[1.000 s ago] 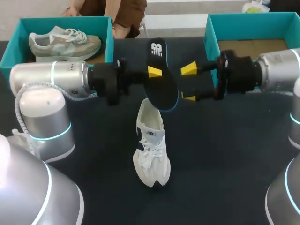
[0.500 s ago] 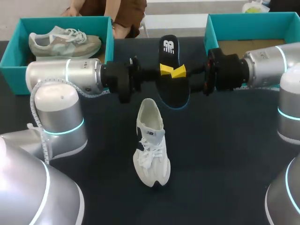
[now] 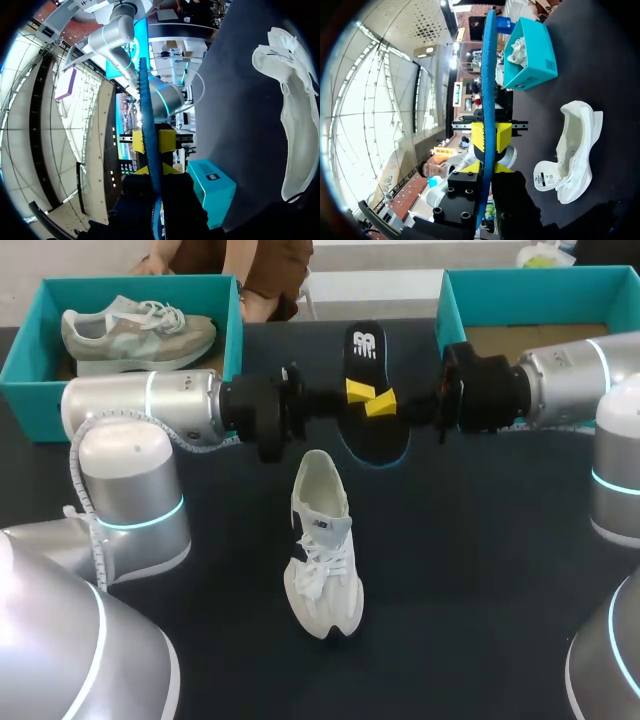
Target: Take the shoe out of the shoebox, open the shoe tongue, remove and reinsert the insole, then place the shoe into the shoebox
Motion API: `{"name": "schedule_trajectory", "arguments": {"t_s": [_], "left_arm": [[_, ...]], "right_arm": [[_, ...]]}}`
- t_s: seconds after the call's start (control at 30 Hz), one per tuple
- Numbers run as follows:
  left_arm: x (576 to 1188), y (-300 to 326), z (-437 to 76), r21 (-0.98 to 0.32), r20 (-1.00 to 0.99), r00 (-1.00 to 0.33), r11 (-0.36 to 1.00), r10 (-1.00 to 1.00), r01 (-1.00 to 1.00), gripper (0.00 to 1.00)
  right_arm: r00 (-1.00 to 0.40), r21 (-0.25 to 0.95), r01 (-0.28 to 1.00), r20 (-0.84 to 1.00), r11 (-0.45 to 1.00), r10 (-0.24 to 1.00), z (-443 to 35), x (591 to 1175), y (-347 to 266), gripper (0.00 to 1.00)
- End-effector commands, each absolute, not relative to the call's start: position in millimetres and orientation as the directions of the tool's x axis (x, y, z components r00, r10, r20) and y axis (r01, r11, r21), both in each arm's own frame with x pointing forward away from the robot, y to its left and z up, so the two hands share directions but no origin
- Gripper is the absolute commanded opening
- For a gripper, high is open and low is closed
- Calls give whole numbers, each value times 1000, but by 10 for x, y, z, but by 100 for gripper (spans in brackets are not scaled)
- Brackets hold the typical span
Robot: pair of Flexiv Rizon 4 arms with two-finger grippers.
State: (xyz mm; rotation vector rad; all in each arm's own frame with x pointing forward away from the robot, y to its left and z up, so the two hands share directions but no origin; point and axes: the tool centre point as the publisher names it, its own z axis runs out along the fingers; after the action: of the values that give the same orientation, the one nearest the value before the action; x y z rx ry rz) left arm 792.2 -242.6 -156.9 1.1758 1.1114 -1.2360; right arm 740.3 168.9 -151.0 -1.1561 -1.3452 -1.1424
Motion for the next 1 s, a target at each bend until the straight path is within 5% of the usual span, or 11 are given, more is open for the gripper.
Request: {"name": "schedule_trajectory", "arguments": {"t_s": [0.03, 0.13, 0.17, 0.2, 0.23, 0.67, 1.0], "left_arm": [[7877, -2419, -1577, 24, -995, 22, -12, -92, 1000, 0], [7867, -2417, -1581, 19, -996, 19, -6, -92, 1000, 0], [7866, -2416, -1581, 18, -996, 18, -5, -92, 1000, 7], [7865, -2415, -1580, 17, -996, 17, -4, -92, 1000, 34], [7863, -2407, -1563, 18, -996, 18, 3, -90, 1000, 100], [8001, -1840, -1516, -162, -987, -160, 142, -23, 976, 100], [8014, -1454, -1734, -560, -797, -600, 289, 66, 776, 100]], "right_arm": [[-67, 61, 994, 996, 96, 64, -1515, 7416, 1699, 0], [-72, 66, 993, 995, 93, 63, -1512, 7423, 1698, 0], [-73, 67, 994, 995, 92, 63, -1512, 7425, 1697, 0], [-74, 68, 994, 995, 91, 64, -1512, 7427, 1695, 0], [-75, 69, 994, 995, 87, 69, -1513, 7430, 1689, 0], [-107, 108, 994, 984, 1, 144, -1572, 7615, 1660, 0], [-405, 423, 903, 896, -71, 182, -1427, 7768, 1694, 0]]}}
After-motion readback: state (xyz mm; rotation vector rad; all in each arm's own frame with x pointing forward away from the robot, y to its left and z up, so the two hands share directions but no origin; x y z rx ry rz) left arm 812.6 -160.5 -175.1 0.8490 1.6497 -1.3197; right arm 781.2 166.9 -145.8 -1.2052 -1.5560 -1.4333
